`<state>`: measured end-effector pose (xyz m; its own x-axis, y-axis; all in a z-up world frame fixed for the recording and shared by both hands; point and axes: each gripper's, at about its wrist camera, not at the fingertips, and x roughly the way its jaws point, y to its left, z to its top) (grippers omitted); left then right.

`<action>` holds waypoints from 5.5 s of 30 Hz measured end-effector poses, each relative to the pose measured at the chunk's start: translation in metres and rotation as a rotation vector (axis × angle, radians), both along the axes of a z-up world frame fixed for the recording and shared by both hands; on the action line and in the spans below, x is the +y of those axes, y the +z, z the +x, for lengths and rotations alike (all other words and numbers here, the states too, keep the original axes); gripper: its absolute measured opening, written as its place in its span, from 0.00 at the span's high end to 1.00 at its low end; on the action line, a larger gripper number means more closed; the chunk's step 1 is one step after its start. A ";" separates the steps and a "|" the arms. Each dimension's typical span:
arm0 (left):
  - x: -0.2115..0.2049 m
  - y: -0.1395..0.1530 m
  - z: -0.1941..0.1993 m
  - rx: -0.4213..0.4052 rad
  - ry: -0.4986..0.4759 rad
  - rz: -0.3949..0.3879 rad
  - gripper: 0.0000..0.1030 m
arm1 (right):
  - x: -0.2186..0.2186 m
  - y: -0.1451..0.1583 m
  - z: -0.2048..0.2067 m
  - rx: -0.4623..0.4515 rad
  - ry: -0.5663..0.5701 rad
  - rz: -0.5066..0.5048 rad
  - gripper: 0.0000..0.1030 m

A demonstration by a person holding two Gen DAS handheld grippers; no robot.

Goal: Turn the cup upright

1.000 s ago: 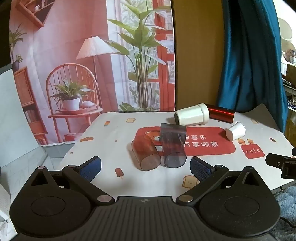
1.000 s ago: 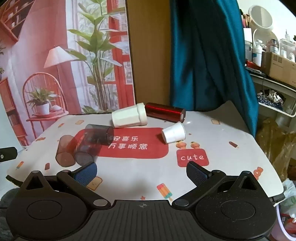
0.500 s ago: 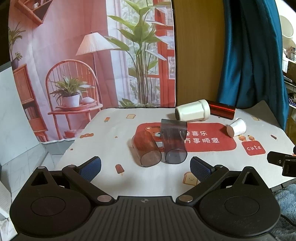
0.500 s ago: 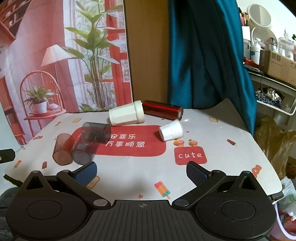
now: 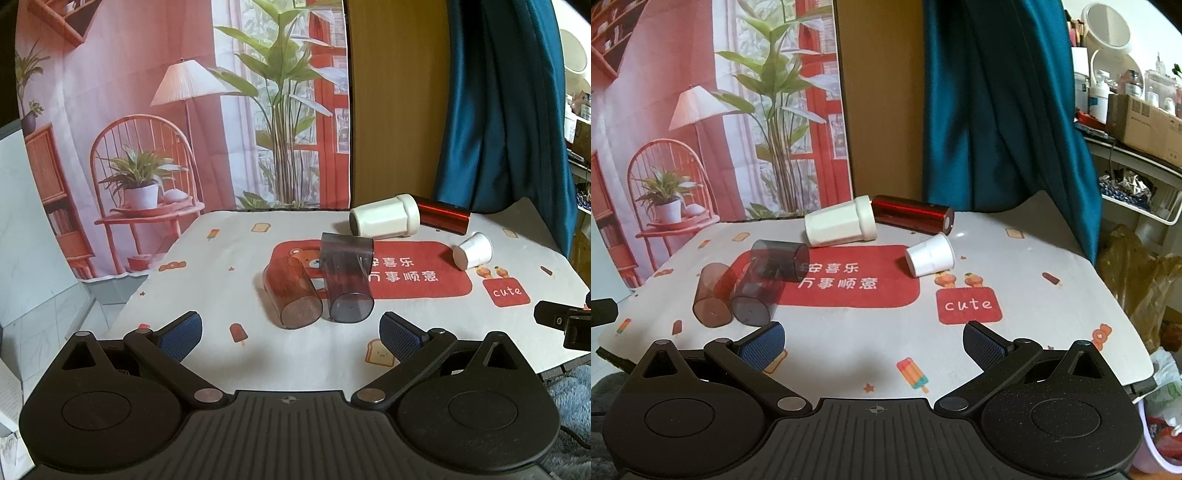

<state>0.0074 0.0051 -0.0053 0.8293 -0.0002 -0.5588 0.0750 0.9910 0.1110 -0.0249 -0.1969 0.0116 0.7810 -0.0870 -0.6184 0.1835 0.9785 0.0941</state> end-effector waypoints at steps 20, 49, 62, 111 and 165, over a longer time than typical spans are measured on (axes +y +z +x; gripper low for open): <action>0.000 -0.003 0.001 0.009 0.000 0.002 0.00 | -0.002 -0.002 0.000 0.013 -0.004 0.007 0.00; 0.000 -0.005 -0.001 0.011 0.000 0.000 0.00 | -0.003 -0.006 -0.001 0.018 -0.011 0.017 0.00; 0.000 -0.006 -0.002 0.012 0.000 -0.001 0.00 | -0.006 -0.005 0.001 0.032 -0.020 0.031 0.00; 0.003 -0.005 0.000 0.033 0.006 -0.013 0.00 | -0.007 -0.008 0.000 0.037 -0.022 0.036 0.00; 0.040 -0.108 0.252 0.405 0.174 -0.246 0.14 | -0.038 -0.084 0.083 0.203 -0.048 0.118 0.00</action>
<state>0.2594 0.0455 -0.1132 0.5452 -0.0531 -0.8366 -0.1050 0.9858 -0.1310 0.0585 -0.2348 -0.0727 0.6361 -0.0392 -0.7706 0.2567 0.9526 0.1635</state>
